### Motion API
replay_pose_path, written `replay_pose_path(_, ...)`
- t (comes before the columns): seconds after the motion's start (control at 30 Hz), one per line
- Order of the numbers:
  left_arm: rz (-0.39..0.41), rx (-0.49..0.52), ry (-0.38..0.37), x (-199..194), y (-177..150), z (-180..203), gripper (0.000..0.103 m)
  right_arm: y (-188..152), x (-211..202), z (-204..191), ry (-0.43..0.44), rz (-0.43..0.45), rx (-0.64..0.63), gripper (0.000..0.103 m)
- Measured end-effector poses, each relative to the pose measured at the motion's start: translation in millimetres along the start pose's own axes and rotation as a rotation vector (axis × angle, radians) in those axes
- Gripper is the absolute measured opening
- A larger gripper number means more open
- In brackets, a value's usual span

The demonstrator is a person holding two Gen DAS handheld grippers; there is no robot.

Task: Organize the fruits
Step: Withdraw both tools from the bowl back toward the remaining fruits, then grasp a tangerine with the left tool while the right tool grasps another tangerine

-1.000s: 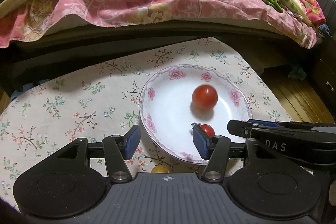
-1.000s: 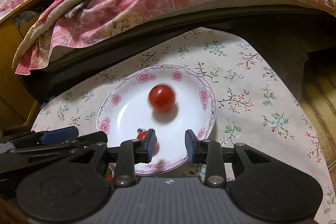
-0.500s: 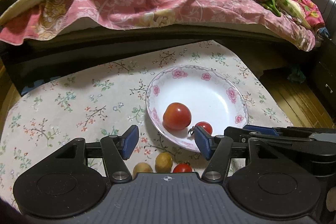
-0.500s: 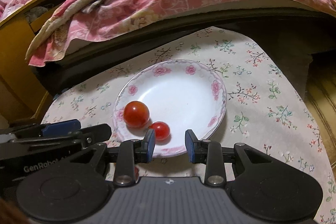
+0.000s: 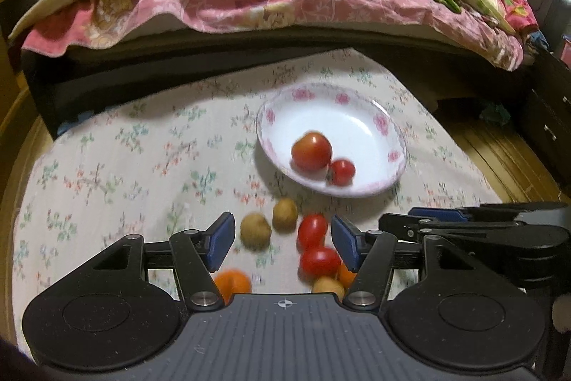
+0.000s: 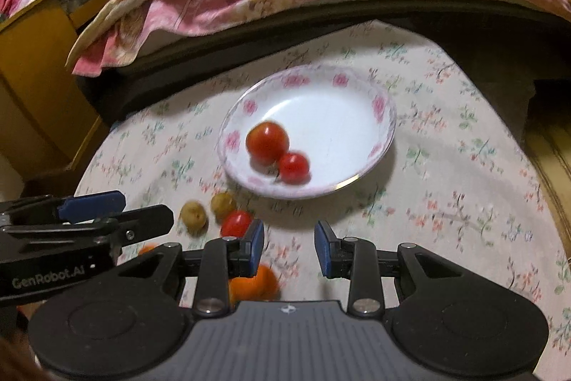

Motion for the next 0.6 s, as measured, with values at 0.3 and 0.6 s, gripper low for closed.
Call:
replay_pose_path(0.3,-0.086,0.07,-0.039,-4,-54,11,0.067,-22,-3,-7,0.015,-0.045,-0.026,0.034)
replay_pose_path(0.6,-0.124,0.143,-0.034,17,-79,18,0.062,-24,-1,-13,0.054,-0.061,-0.045,0.035)
Point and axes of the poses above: each gripper's, at about its wrist camera, not at the fingertips, and x roughly the way its jaws point, z to its right, y to its top, the point moved 7 cm from there along x, roughly the way its jaws point
